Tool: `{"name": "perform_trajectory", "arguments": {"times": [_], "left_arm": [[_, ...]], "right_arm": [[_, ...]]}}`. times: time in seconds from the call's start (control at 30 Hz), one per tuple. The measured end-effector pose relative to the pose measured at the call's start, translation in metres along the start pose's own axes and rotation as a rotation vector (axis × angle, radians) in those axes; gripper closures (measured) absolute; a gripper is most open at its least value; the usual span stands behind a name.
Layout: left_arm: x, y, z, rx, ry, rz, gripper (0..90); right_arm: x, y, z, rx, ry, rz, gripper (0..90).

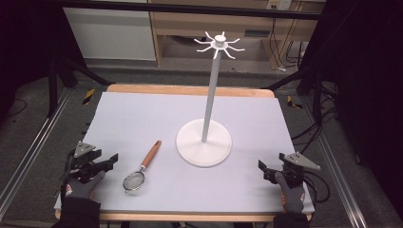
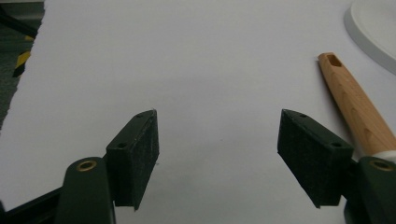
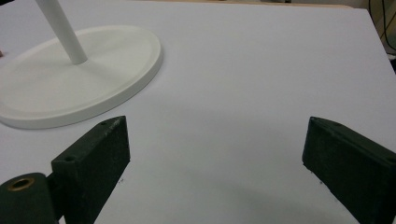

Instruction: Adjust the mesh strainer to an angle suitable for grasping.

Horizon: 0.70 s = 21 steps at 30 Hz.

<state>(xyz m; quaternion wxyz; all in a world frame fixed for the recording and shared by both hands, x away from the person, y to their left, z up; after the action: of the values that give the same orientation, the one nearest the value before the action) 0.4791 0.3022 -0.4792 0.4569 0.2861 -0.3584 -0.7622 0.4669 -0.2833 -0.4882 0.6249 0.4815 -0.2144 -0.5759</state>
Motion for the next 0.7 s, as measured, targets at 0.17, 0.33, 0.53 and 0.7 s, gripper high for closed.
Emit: {"name": "perform_trajectory", "arguments": {"times": [0.17,0.33,0.53,0.7], "left_arm": [[0.007,0.004,0.003,0.008,-0.027,-0.02,31.4],[0.014,0.008,0.005,0.005,-0.042,-0.035,34.1],[0.021,0.014,0.008,0.004,-0.062,-0.054,37.1],[0.028,0.022,0.011,0.004,-0.08,-0.081,37.9]], "right_arm": [[-0.001,0.0,0.0,-0.004,-0.002,0.012,7.8],[-0.003,-0.001,0.0,-0.015,0.011,0.015,7.8],[-0.004,-0.002,-0.001,-0.029,0.015,0.015,7.8],[-0.003,-0.002,-0.002,-0.034,0.011,0.02,7.5]]}}
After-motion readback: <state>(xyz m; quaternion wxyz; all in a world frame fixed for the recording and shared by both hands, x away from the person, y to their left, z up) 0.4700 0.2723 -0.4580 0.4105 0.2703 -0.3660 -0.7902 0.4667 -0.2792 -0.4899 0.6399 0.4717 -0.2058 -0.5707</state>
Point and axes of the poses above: each handheld gripper's, and its own axes: z roughly backward along the jaws, y roughly out of its top, x roughly to its right, the point moved 4 cm from there along -z, roughly forward along the jaws, and after that the axes turned 13 degrees about -z, right-handed, at the moved point
